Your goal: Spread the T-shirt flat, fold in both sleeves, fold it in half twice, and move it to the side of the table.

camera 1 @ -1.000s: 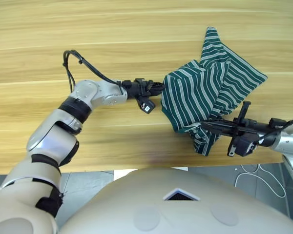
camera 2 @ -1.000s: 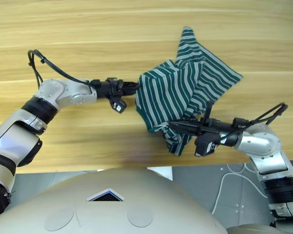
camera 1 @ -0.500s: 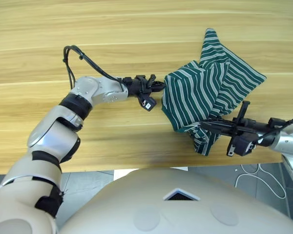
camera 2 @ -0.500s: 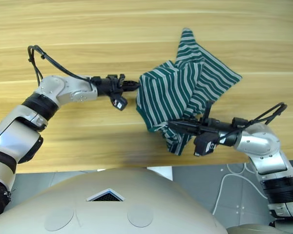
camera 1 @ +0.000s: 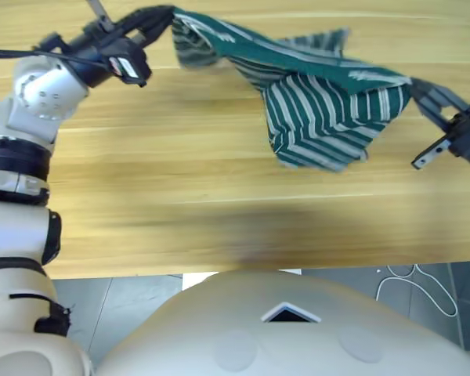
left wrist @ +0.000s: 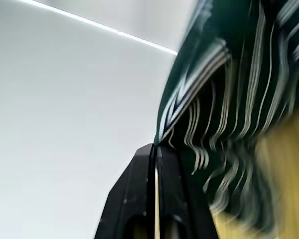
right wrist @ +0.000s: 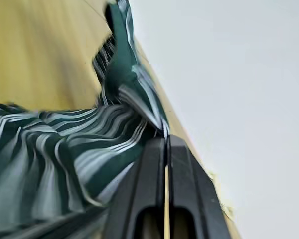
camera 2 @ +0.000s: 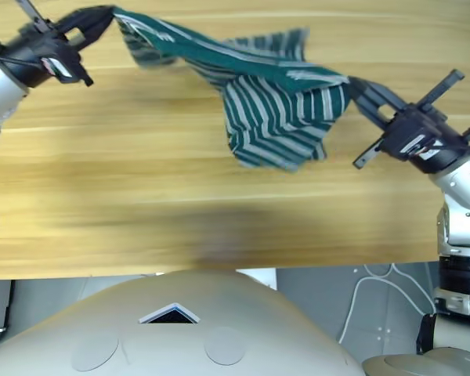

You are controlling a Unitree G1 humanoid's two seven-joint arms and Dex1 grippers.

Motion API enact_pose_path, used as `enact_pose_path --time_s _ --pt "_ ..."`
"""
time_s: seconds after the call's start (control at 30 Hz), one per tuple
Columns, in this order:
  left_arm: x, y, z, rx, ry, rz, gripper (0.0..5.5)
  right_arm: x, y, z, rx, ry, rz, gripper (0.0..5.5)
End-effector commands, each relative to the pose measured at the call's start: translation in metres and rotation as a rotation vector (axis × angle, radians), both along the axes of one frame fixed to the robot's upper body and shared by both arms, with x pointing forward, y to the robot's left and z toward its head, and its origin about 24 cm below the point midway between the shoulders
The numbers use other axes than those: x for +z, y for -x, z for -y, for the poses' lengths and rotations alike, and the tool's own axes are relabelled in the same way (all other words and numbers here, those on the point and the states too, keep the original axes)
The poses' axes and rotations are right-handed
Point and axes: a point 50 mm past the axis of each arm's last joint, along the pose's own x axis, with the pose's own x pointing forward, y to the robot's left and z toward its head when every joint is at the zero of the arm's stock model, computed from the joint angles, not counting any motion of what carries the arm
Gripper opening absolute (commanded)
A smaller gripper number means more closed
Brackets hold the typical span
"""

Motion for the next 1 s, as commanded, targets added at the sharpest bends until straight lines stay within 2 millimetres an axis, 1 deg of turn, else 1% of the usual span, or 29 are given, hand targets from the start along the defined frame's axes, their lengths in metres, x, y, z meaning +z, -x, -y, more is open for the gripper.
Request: enact_pose_path --time_s 0.03,0.07,0.1,0.13,0.2,0.27,0.33,0.4,0.43,0.47,0.53,0.6,0.63,0.67,0.7,0.73,0.77,0.8,0.83,0.87,0.9,0.93,0.97,1.0 --pt "0.067 0.032 -0.036 -0.027 0.173 0.083 0.03 0.038 -0.009 0.025 -0.144 -0.115 0.155 0.0" --pt "0.079 0.048 -0.037 -0.084 0.202 0.089 0.03 0.044 -0.007 0.027 -0.147 -0.11 0.17 0.0" --pt "0.083 0.064 -0.033 -0.154 0.199 0.069 0.03 0.044 0.0 0.026 -0.116 -0.068 0.166 0.0" --pt "0.08 0.079 -0.027 -0.217 0.175 0.027 0.03 0.042 0.009 0.022 -0.068 -0.025 0.148 0.0" --pt "0.065 0.102 -0.018 -0.302 0.093 -0.062 0.03 0.038 0.031 0.014 0.061 0.013 0.108 0.0" --pt "0.056 0.134 -0.01 -0.431 0.079 -0.145 0.03 0.042 0.06 0.006 0.223 -0.01 0.097 0.0" --pt "0.059 0.164 -0.003 -0.57 0.107 -0.169 0.03 0.053 0.089 0.0 0.398 -0.07 0.13 0.0" --pt "0.065 0.182 0.0 -0.66 0.136 -0.157 0.03 0.069 0.112 -0.003 0.545 -0.147 0.19 0.0" --pt "0.068 0.187 -0.001 -0.671 0.128 -0.152 0.03 0.077 0.122 -0.002 0.615 -0.194 0.209 0.0" --pt "0.068 0.188 -0.001 -0.667 0.108 -0.155 0.03 0.081 0.127 0.0 0.653 -0.208 0.214 0.0" --pt "0.055 0.175 -0.002 -0.565 0.0 -0.21 0.03 0.076 0.115 -0.002 0.633 -0.161 0.129 0.0" --pt "0.028 0.142 -0.008 -0.369 -0.172 -0.296 0.03 0.05 0.078 -0.008 0.483 0.041 -0.057 0.0" --pt "0.013 0.12 -0.013 -0.266 -0.262 -0.336 0.03 0.031 0.054 -0.005 0.396 0.18 -0.157 0.0" --pt "0.001 0.101 -0.015 -0.191 -0.336 -0.369 0.03 0.014 0.035 -0.002 0.351 0.293 -0.244 0.0" --pt "-0.012 0.077 -0.015 -0.134 -0.414 -0.408 0.03 -0.005 0.013 0.001 0.318 0.433 -0.35 0.0" --pt "-0.022 0.051 -0.014 -0.085 -0.511 -0.446 0.03 -0.02 -0.013 0.004 0.283 0.564 -0.454 0.0" --pt "-0.025 0.028 -0.012 -0.05 -0.591 -0.483 0.03 -0.026 -0.04 0.007 0.222 0.677 -0.518 0.0" --pt "-0.019 0.004 -0.01 -0.011 -0.65 -0.511 0.03 -0.02 -0.072 0.007 0.123 0.756 -0.523 0.0" --pt "0.002 -0.024 -0.007 0.053 -0.642 -0.518 0.03 0.004 -0.114 0.005 -0.061 0.773 -0.428 0.0" --pt "0.036 -0.053 -0.002 0.142 -0.558 -0.478 0.03 0.045 -0.152 -0.003 -0.261 0.739 -0.249 0.0" --pt "0.077 -0.076 0.005 0.26 -0.424 -0.383 0.03 0.094 -0.177 -0.012 -0.456 0.63 -0.042 0.0" --pt "0.151 -0.093 0.011 0.45 -0.114 -0.134 0.03 0.17 -0.185 -0.014 -0.691 0.318 0.237 0.0" --pt "0.221 -0.087 0.004 0.549 0.259 0.052 0.03 0.227 -0.174 -0.012 -0.809 0.081 0.422 0.0" --pt "0.271 -0.069 -0.002 0.541 0.543 0.169 0.03 0.266 -0.159 -0.008 -0.85 -0.133 0.537 0.0"
